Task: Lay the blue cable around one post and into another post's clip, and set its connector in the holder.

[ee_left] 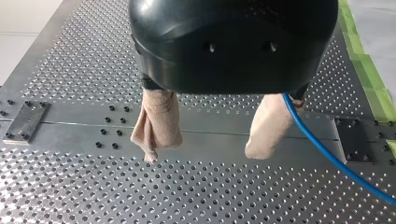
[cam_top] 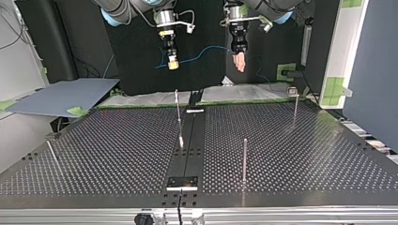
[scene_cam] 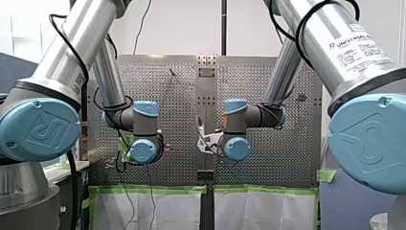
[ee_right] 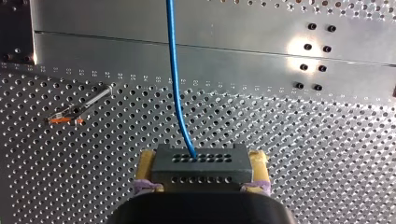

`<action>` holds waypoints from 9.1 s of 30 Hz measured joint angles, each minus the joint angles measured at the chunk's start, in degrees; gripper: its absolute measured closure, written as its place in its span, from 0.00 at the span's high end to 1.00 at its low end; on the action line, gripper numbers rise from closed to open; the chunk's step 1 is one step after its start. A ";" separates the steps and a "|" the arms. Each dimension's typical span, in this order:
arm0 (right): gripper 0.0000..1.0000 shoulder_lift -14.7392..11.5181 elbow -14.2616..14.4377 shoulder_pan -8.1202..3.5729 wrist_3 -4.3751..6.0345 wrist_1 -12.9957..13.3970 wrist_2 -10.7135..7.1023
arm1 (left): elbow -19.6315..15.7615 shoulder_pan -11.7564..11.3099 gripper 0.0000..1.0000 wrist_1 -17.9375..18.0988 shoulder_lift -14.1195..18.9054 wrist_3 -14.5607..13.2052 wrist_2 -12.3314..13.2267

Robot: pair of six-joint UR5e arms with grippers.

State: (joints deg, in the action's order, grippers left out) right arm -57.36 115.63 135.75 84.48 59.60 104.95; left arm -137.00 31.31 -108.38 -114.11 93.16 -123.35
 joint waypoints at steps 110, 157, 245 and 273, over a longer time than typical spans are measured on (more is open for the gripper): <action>0.00 0.00 0.00 0.00 0.00 0.00 0.00 | 0.00 0.00 1.00 0.00 0.00 0.00 0.00; 0.00 2.77 -0.50 0.08 0.33 -0.83 -0.67 | 0.09 0.34 1.00 0.60 -2.04 -0.26 0.86; 0.00 -19.09 -3.52 0.23 11.15 -22.43 1.57 | 8.36 6.96 1.00 -22.66 13.45 7.22 -4.08; 0.00 -30.54 -17.86 -0.16 12.04 -36.77 1.50 | 18.40 -2.71 1.00 -36.76 27.56 12.60 4.28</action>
State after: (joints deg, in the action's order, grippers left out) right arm -87.90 97.77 135.59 96.52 22.83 106.45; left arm -118.60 28.60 -145.14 -86.55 105.76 -119.07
